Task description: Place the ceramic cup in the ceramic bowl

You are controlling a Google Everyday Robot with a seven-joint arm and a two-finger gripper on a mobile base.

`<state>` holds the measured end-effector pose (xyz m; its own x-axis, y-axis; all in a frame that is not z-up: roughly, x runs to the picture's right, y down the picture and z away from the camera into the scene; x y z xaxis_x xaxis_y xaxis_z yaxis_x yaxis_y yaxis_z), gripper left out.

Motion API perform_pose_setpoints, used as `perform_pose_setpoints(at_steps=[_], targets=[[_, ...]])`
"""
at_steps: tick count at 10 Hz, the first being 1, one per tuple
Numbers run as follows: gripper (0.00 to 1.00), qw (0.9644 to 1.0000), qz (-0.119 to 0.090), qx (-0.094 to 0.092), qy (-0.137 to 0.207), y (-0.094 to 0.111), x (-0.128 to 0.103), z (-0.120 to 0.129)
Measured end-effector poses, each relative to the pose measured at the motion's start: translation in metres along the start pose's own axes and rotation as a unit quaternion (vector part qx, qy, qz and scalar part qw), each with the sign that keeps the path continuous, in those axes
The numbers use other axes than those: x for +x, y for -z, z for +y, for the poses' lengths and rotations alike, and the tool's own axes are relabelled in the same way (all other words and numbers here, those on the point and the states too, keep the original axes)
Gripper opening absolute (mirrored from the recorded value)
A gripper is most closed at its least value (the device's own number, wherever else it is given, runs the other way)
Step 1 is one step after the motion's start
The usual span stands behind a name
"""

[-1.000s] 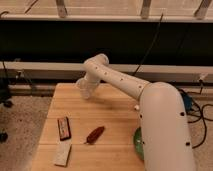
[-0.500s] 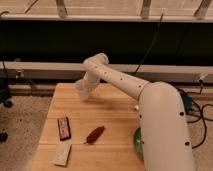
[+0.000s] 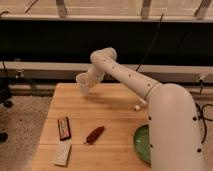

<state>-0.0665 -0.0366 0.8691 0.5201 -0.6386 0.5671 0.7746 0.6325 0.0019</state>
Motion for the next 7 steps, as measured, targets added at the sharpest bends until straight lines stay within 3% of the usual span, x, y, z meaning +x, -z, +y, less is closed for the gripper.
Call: perform_pose_setpoints(at_steps=[3,7], targets=[[0.0,0.9997,0.021,-0.001,-0.012,0.02,0.017,0.013],[0.0,0.9983,0.038,-0.018,-0.042,0.047,0.04,0.052]])
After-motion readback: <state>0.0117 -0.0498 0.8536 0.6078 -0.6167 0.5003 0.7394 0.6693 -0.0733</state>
